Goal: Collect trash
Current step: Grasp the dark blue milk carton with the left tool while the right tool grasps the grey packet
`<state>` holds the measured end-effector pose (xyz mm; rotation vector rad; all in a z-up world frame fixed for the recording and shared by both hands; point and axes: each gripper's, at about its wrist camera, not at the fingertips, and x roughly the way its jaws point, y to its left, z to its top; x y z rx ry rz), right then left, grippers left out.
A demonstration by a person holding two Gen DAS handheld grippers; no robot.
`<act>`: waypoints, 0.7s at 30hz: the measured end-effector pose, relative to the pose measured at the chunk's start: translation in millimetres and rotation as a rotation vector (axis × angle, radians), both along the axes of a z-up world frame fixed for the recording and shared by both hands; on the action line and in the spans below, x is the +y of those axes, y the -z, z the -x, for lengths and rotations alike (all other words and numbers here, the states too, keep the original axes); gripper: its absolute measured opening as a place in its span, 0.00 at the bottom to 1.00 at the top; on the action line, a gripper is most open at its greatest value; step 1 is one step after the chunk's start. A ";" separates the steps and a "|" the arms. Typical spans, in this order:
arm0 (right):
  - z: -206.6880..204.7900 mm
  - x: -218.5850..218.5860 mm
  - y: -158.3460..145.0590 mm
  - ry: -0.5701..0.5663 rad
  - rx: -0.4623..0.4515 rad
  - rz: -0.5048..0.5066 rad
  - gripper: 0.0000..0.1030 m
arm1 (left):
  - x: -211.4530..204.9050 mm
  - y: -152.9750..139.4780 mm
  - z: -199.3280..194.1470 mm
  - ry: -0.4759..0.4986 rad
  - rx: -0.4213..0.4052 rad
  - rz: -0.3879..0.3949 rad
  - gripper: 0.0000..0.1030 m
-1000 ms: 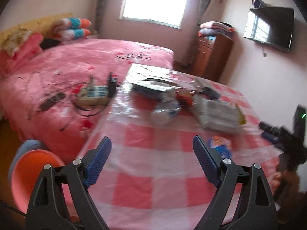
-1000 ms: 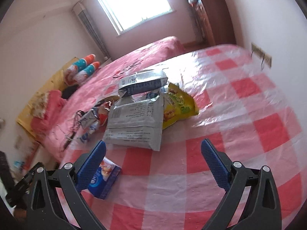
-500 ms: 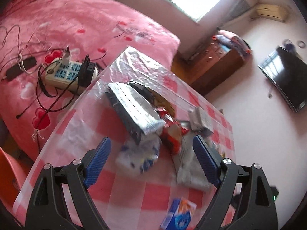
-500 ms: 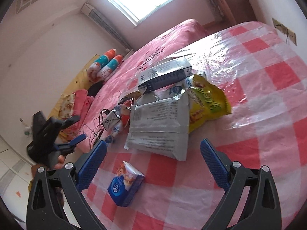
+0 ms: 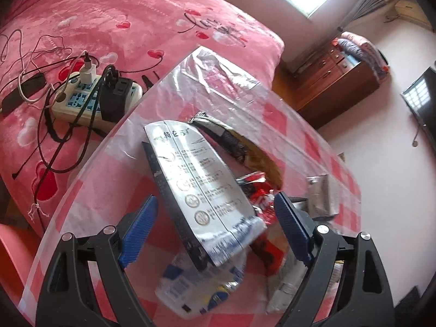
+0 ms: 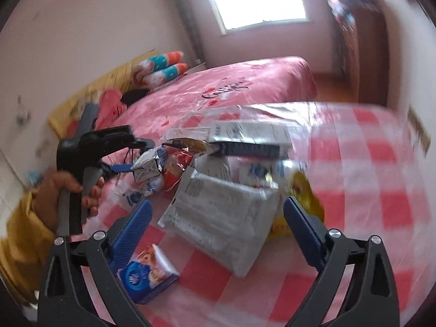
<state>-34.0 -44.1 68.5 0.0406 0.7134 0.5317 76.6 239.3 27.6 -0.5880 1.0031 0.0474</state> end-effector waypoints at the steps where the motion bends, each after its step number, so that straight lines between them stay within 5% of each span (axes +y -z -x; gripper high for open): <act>1: -3.2 5.0 0.8 -0.016 -0.010 0.034 0.94 | 0.4 2.1 -2.5 -0.002 0.005 -0.003 0.85; 9: -29.8 50.7 29.8 -0.188 -0.011 0.267 0.94 | -2.0 18.8 -11.1 -0.002 0.035 -0.011 0.84; 15: -41.4 79.2 49.0 -0.306 -0.003 0.389 0.94 | -2.7 19.3 -8.5 0.001 0.010 -0.028 0.69; 21: -43.3 79.4 64.1 -0.358 0.053 0.380 0.95 | -9.0 20.2 2.2 0.033 -0.025 -0.026 0.63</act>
